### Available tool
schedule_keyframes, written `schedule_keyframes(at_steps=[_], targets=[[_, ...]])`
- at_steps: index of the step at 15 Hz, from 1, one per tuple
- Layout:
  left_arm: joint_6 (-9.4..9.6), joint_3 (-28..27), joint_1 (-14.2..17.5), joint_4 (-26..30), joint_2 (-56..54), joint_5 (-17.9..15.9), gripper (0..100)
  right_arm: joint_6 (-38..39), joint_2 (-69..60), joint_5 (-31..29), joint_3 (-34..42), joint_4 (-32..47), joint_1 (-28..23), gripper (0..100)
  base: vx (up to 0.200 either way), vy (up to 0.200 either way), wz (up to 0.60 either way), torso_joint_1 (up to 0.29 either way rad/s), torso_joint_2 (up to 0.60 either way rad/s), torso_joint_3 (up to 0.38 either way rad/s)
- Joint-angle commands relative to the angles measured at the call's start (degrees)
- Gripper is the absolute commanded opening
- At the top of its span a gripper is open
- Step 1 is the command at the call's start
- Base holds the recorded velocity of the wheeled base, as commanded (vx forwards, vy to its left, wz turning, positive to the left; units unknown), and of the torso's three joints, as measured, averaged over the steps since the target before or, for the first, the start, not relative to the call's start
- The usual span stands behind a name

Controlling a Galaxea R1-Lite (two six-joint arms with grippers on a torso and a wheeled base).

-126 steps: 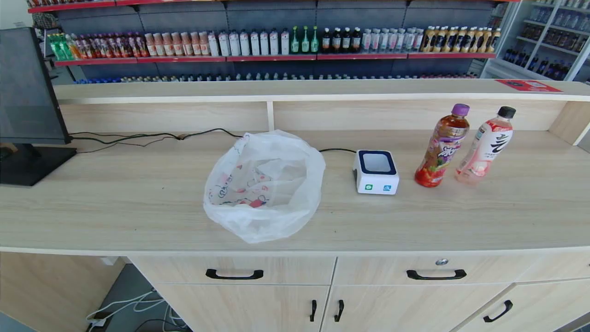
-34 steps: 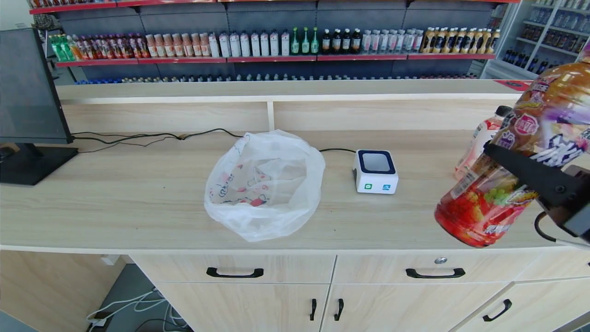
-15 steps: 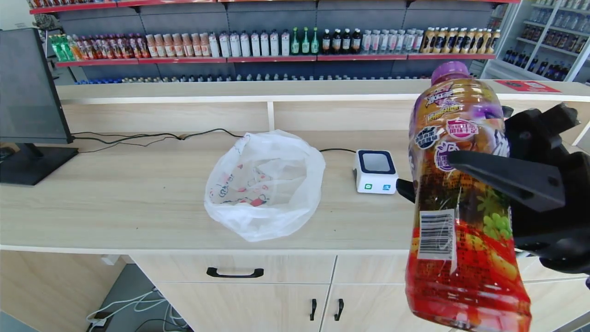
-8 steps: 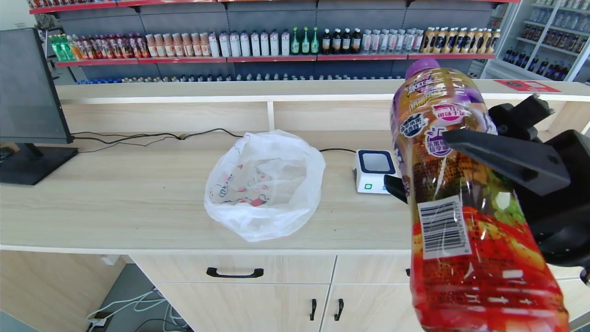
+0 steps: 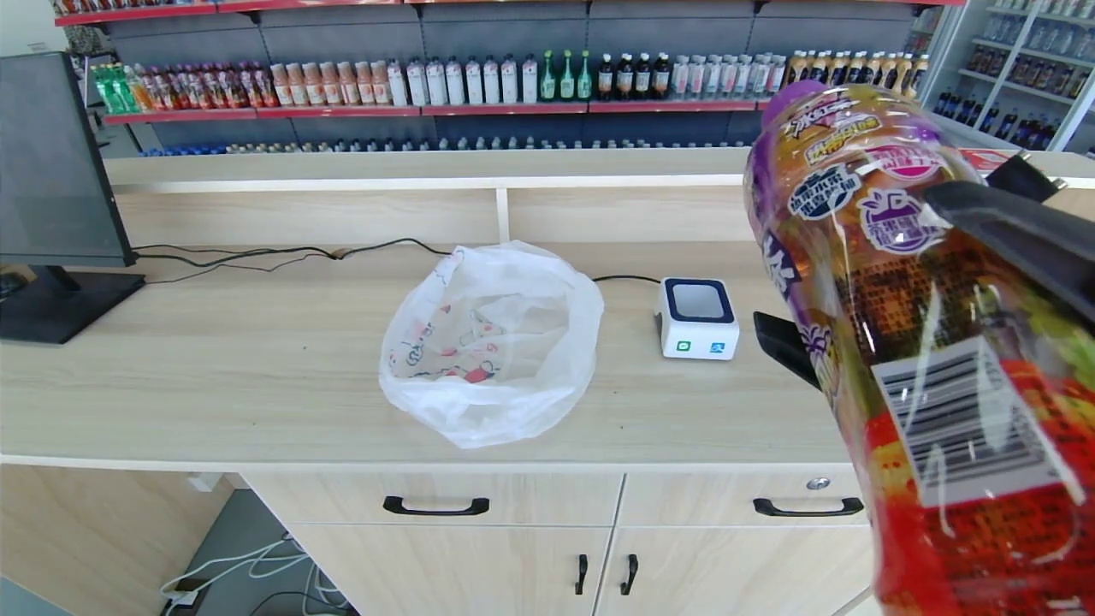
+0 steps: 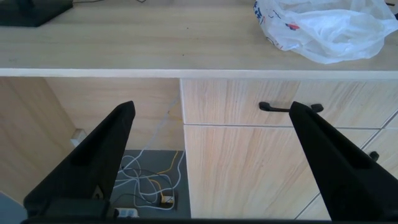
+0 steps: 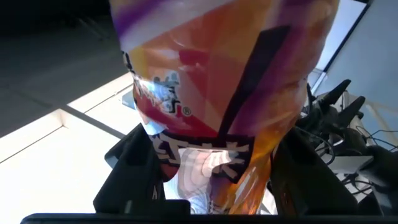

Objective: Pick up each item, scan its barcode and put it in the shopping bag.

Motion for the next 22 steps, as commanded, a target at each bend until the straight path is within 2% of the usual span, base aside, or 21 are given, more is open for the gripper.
schedule_keyframes(at_steps=[1,7,8,10,11,13,15,16,17,18,19,20,22], targets=[[0.08,0.00,0.00,0.01,-0.02,0.00,100,0.01,-0.18,0.00,-0.02,-0.03,-0.32,0,0.000,0.000,0.00,0.000,0.00,0.000],[0.08,0.00,-0.09,0.01,-0.02,0.00,100,-0.16,-0.18,0.00,0.42,-0.03,-0.50,0,0.000,0.000,0.00,0.000,0.00,0.000],[0.08,0.00,0.00,0.01,-0.02,0.00,100,-2.01,-0.18,-0.61,0.24,-0.03,-0.50,0,0.000,0.000,0.00,0.000,0.00,0.000],[0.08,0.00,0.00,0.09,-0.02,0.00,100,-10.53,-0.88,-1.66,1.73,-0.03,-0.50,0,0.000,0.000,0.00,0.000,0.00,0.000],[0.08,0.00,0.00,0.09,-0.02,0.00,100,-22.40,-2.37,-2.19,4.72,-0.03,-0.50,0,0.000,0.000,0.00,0.000,0.00,0.000],[0.08,0.00,-0.09,0.09,-0.02,0.00,100,-40.59,-3.08,-3.07,2.26,-0.03,-0.94,0,0.000,0.000,0.00,0.000,0.00,0.000],[0.08,0.00,-0.09,0.09,-0.02,0.00,100,-43.75,-4.92,-10.10,-0.82,-0.03,-6.56,0,0.000,0.000,0.00,0.000,0.00,0.000],[0.08,0.00,-0.09,0.09,-0.02,0.00,100,-44.37,-5.98,-10.37,-1.78,-0.03,-8.93,0,0.000,0.000,0.00,0.000,0.00,0.000],[0.08,0.00,-0.09,0.09,-0.02,0.00,100,-44.81,-7.38,-10.10,-4.59,4.19,-14.21,0,0.000,0.000,0.00,0.000,0.00,0.000],[0.08,0.00,-0.09,0.09,-0.02,0.00,100,-45.42,-7.82,-10.10,-6.53,6.38,-16.41,0,0.000,0.000,0.00,0.000,0.00,0.000],[0.08,0.00,0.00,0.09,-0.02,0.00,100,-48.06,-8.26,-10.01,-10.92,13.50,-21.42,0,0.000,0.000,0.00,0.000,0.00,0.000],[0.08,0.00,0.00,0.09,-0.02,0.00,100,-55.00,-8.00,-10.10,-14.26,22.38,-25.11,0,0.000,0.000,0.00,0.000,0.00,0.000],[0.08,0.00,0.00,0.09,-0.02,0.00,100,-70.74,-6.68,-12.04,-18.22,33.63,-26.43,0,0.000,0.000,0.00,0.000,0.00,0.000]])
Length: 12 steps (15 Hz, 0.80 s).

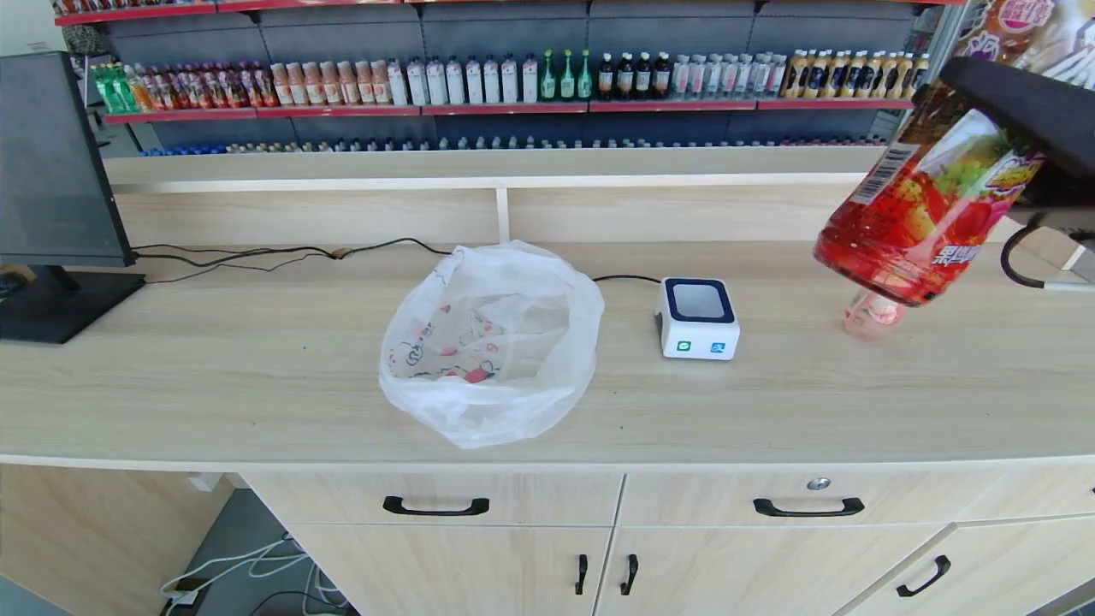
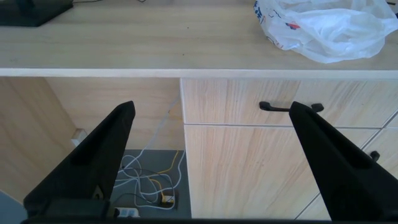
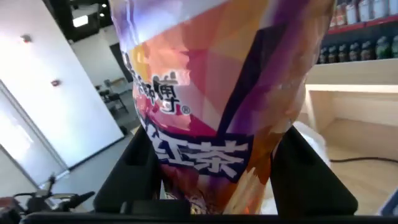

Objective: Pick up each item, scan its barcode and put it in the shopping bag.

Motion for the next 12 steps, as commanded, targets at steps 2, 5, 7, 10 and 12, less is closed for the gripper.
schedule_keyframes(at_steps=[2,5,7,10,12], targets=[[-0.01,0.00,0.00,-0.02,-0.02,0.01,100,-18.54,0.93,-9.80,-7.96,16.79,-2.16,0,0.000,0.000,0.00,0.000,0.00,0.000],[-0.01,0.00,-0.09,0.07,-0.02,0.01,100,-23.28,4.88,-20.08,-11.57,19.60,1.18,0,0.000,0.000,0.00,0.000,0.00,0.000],[-0.01,0.00,-0.09,0.07,-0.02,0.01,100,-21.79,9.01,-33.26,-17.72,24.35,7.86,0,0.000,0.000,0.00,0.000,0.00,0.000],[-0.01,0.00,-0.09,0.07,-0.02,0.01,100,-18.01,18.59,-42.32,-24.75,27.51,12.00,0,0.000,0.000,0.00,0.000,0.00,0.000],[-0.09,0.00,-0.09,0.16,-0.02,0.01,100,-17.75,25.10,-42.32,-30.55,29.71,10.76,0,0.000,0.000,0.00,0.000,0.00,0.000]])
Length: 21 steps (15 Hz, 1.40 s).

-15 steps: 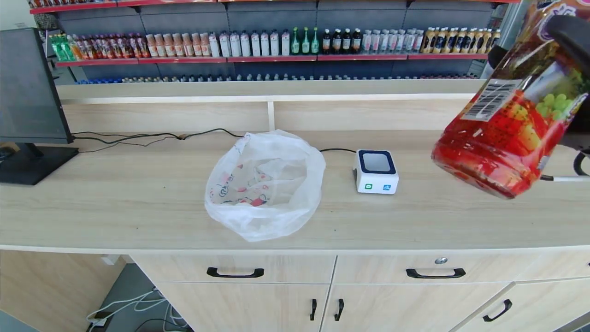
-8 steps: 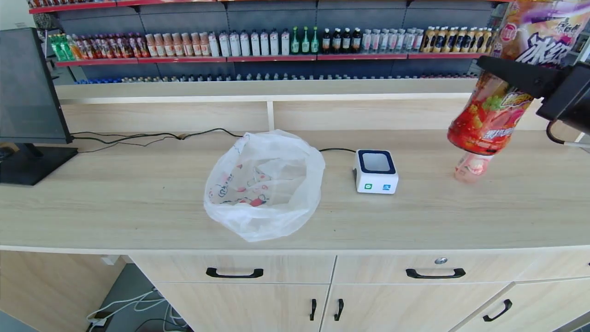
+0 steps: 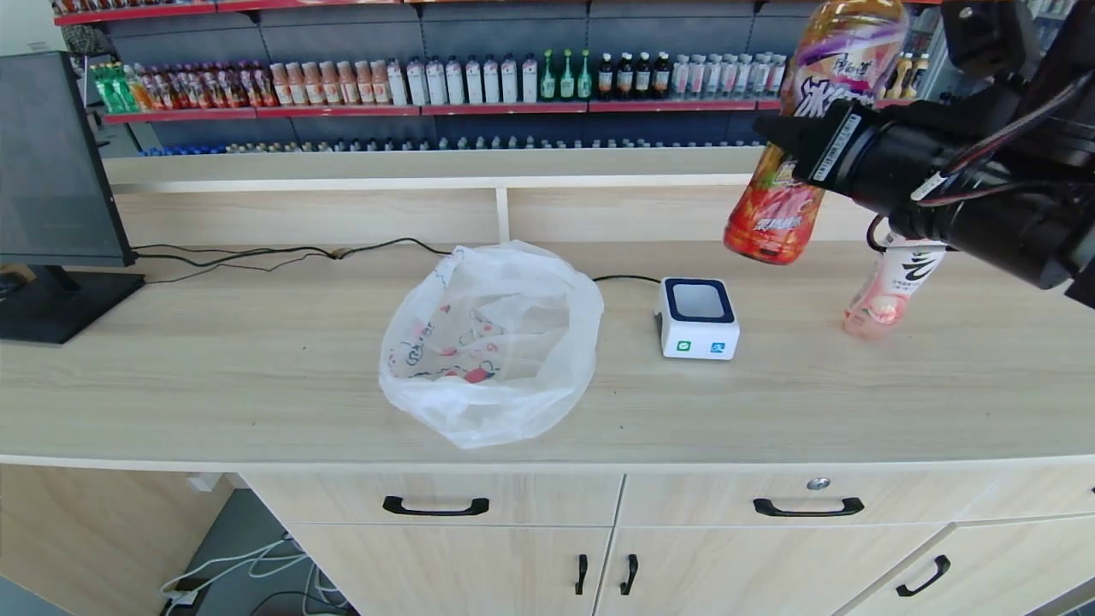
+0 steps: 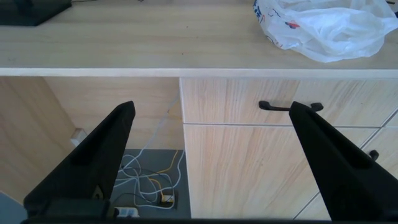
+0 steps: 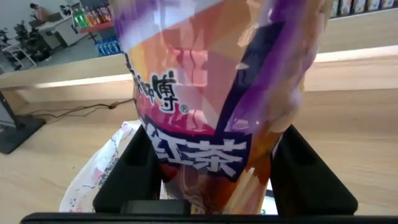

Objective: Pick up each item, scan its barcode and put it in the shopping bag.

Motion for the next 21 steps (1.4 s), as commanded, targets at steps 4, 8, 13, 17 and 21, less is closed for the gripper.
schedule_keyframes(at_steps=[4,8,13,17,21], targets=[[-0.10,0.00,0.01,0.03,-0.02,0.04,100,4.12,14.54,-3.29,-13.57,6.72,-1.70,0,0.000,0.000,0.00,0.000,0.00,0.000],[-1.50,0.00,0.10,0.03,-0.02,0.13,100,14.32,14.01,-2.23,-17.44,23.24,-2.84,0,0.000,0.000,0.00,0.000,0.00,0.000],[-1.41,0.00,0.01,0.03,-0.02,0.13,100,14.05,17.26,3.74,-19.63,28.60,-3.55,0,0.000,0.000,0.00,0.000,0.00,0.000],[-1.41,0.00,0.10,0.03,-0.02,0.13,100,13.44,22.09,6.73,-24.38,30.89,-5.74,0,0.000,0.000,0.00,0.000,0.00,0.000],[-1.41,0.00,0.10,0.03,-0.02,0.13,100,10.98,24.64,9.10,-27.19,33.79,-9.17,0,0.000,0.000,0.00,0.000,0.00,0.000]])
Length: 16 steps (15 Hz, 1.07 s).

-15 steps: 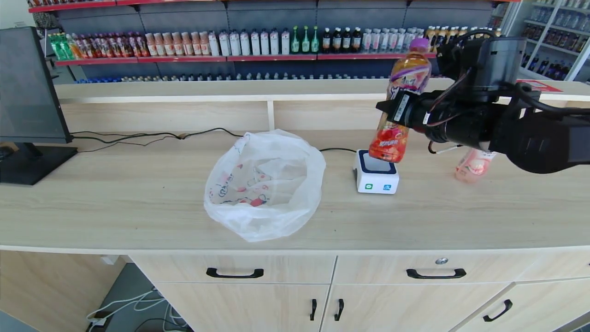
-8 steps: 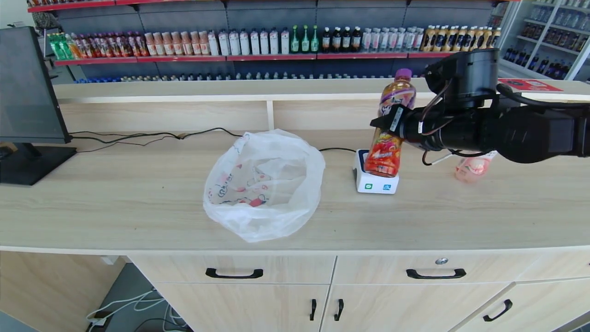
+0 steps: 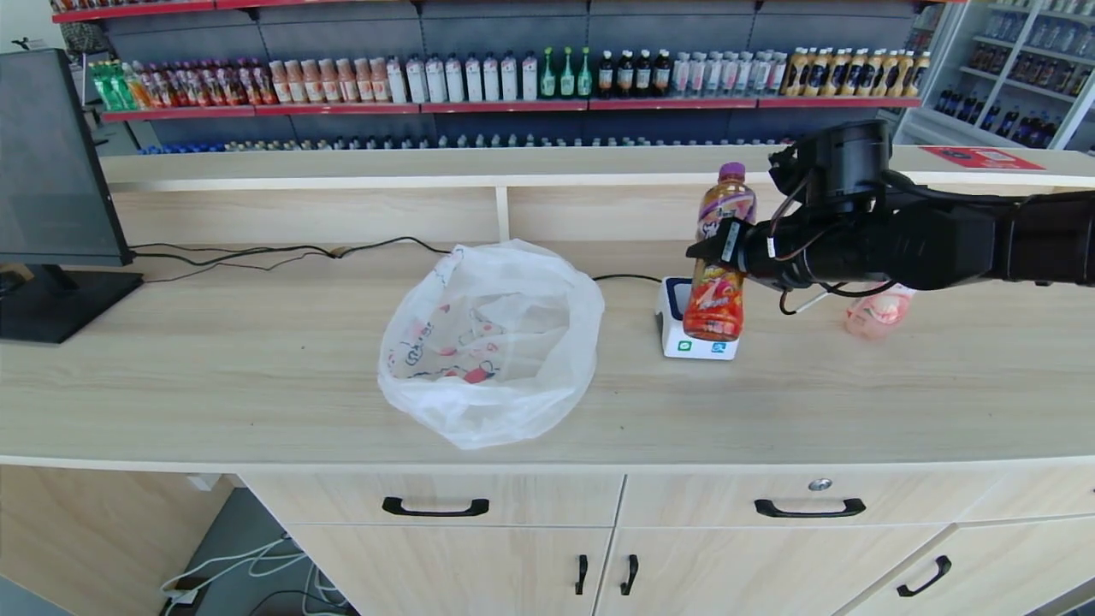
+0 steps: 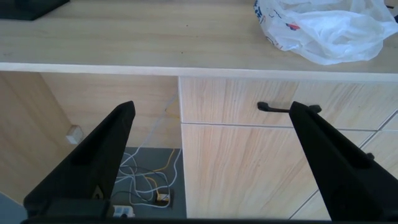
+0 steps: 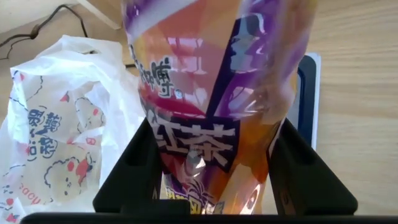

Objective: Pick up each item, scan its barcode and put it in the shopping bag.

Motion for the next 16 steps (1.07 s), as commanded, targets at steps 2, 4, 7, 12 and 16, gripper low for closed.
schedule_keyframes(at_steps=[2,4,7,12,16], targets=[[0.15,0.00,0.05,-0.01,-0.02,0.02,100,0.07,2.00,0.39,-0.77,-0.07,-1.11,0,0.000,0.000,0.00,0.000,0.00,0.000],[0.68,0.00,0.05,-0.10,-0.02,0.02,100,0.07,3.41,0.31,-1.48,-0.51,-1.11,0,0.000,0.000,0.00,0.000,0.00,0.000],[0.68,0.00,-0.04,-0.01,-0.02,0.02,100,0.07,4.02,0.48,-3.32,-0.07,-1.11,0,0.000,0.000,0.00,0.000,0.00,0.000],[0.68,0.00,0.05,-0.01,-0.02,0.02,100,-0.02,4.29,1.27,-4.20,-0.07,-1.64,0,0.000,0.000,0.00,0.000,0.00,0.000],[0.68,0.00,0.05,-0.01,-0.02,0.02,100,-0.02,3.50,1.63,-4.38,-0.07,-1.64,0,0.000,0.000,0.00,0.000,0.00,0.000]])
